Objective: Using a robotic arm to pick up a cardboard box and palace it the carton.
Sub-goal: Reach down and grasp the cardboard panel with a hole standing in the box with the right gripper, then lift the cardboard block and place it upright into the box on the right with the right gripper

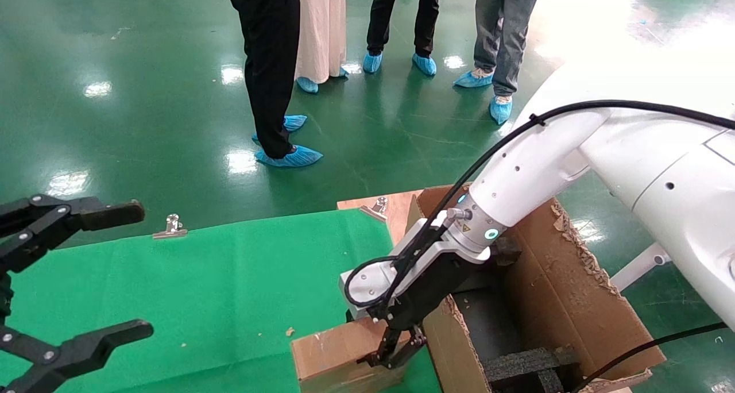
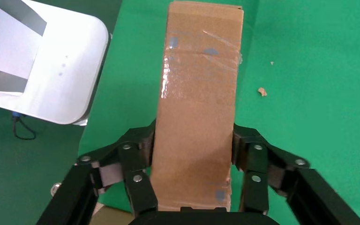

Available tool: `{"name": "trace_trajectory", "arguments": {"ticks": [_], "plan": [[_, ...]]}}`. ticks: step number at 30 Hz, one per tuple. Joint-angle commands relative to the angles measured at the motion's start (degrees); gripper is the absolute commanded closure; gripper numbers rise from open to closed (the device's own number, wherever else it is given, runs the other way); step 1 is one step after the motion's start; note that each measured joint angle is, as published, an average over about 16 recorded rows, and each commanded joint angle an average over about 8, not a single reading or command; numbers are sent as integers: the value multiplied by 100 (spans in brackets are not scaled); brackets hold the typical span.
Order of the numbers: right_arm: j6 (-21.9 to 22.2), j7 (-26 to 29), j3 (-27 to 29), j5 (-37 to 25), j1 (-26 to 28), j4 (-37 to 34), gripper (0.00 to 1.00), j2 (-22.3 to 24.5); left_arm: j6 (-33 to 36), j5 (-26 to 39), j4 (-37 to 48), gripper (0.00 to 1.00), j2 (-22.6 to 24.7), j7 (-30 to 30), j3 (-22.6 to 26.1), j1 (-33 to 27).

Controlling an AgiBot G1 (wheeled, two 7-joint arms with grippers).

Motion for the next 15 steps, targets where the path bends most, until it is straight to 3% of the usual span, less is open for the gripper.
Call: {"name": "trace_trajectory", "arguments": {"ticks": [1,15], "plan": [[0,1,2,1,-1,1,100,1,0,0,0,0,0,0,0,0],[34,-137,-62,67,265,54,100,85,0,0,1,0,0,0,1,0]]}}
